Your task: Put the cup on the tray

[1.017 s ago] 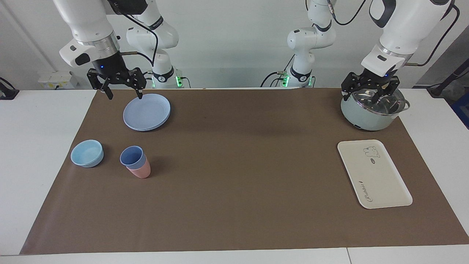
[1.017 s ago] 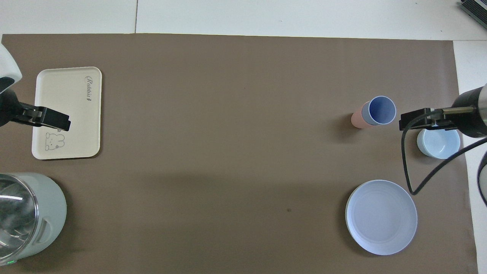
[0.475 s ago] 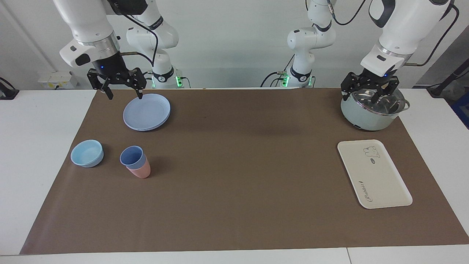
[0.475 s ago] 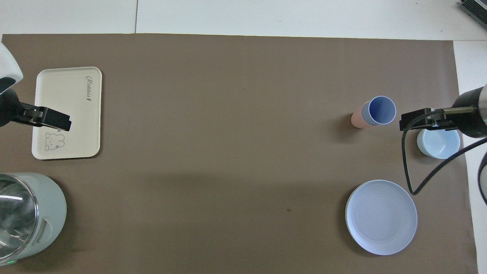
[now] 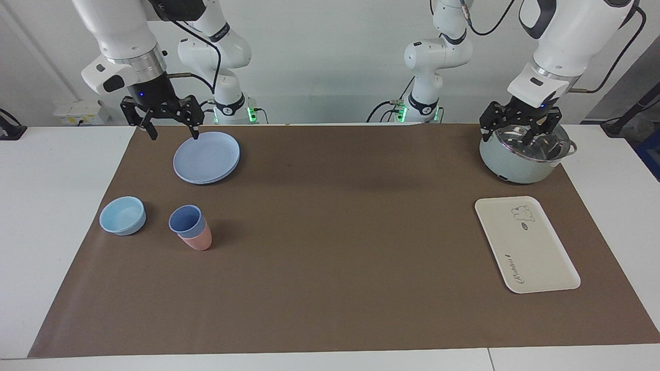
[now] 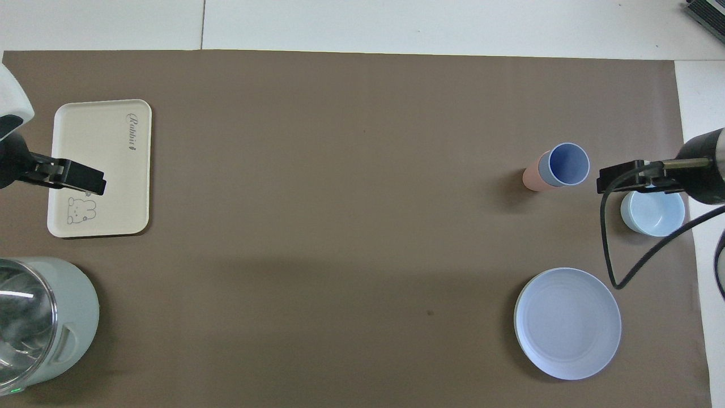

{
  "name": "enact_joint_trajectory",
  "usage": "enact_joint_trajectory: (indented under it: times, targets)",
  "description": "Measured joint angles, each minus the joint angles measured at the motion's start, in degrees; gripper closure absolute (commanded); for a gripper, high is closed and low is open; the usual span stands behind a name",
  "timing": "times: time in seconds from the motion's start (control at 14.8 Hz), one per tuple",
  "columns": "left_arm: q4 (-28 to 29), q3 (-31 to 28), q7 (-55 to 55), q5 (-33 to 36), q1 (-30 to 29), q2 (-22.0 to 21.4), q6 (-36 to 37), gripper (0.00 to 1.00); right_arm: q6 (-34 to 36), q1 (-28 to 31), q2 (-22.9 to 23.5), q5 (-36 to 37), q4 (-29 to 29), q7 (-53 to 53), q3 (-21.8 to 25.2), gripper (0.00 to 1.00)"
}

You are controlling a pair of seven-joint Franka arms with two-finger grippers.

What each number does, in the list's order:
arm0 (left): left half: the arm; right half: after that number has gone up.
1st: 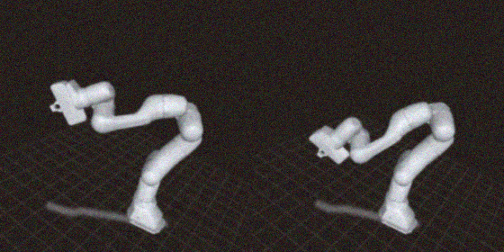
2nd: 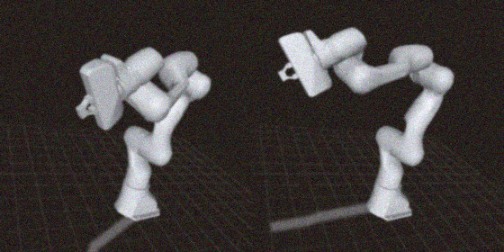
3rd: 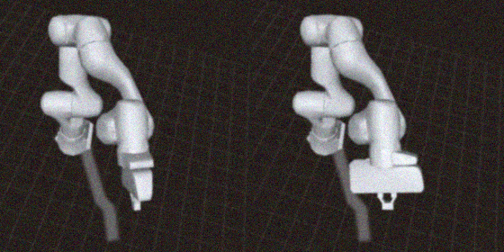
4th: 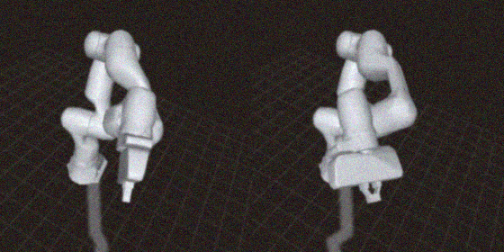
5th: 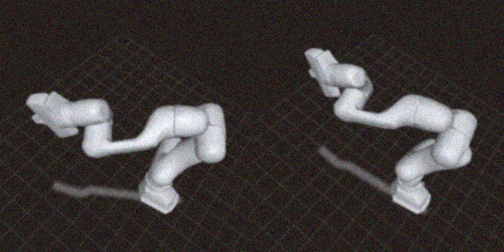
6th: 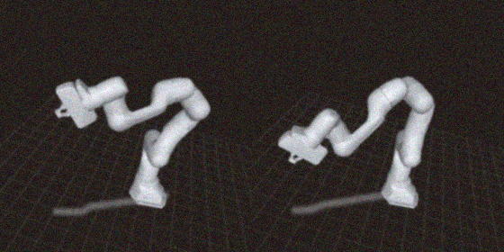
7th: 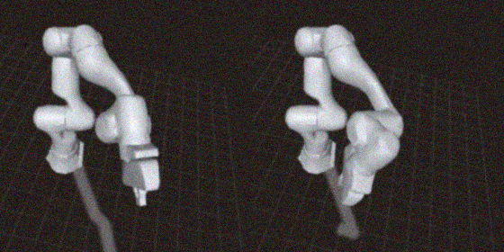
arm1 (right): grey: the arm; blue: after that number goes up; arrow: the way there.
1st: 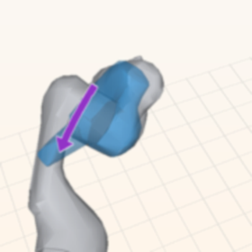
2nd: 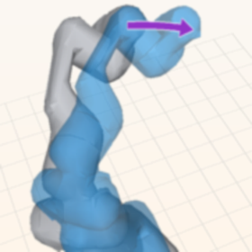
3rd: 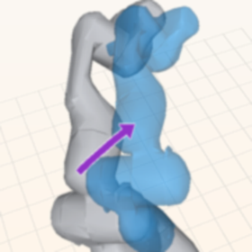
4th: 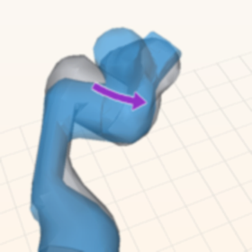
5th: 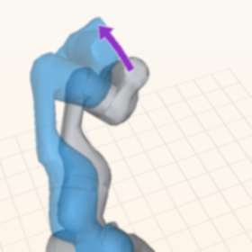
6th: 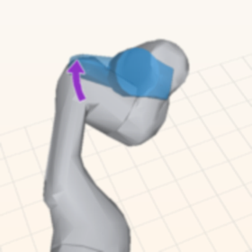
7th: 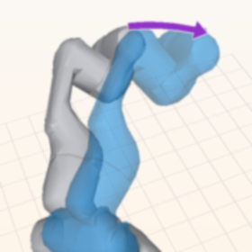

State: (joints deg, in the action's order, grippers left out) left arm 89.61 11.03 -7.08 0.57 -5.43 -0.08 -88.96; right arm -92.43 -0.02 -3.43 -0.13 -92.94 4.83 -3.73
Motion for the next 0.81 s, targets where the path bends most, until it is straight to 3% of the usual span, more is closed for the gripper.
enact_joint_trajectory:
  times: [0.27, 0.81]
  targets:
    - [0.00, 0.01, 0.00, 0.00, 0.00, 0.00, 0.00, 0.00, -3.52, 1.85, 0.07, -0.28, -0.04, 1.55, 0.44, 0.07]
    - [0.03, 0.02, 0.00, 0.00, 0.01, 0.00, 0.00, 0.00, -3.74, 10.05, 6.35, -6.65, -0.06, 23.50, 0.82, 0.13]
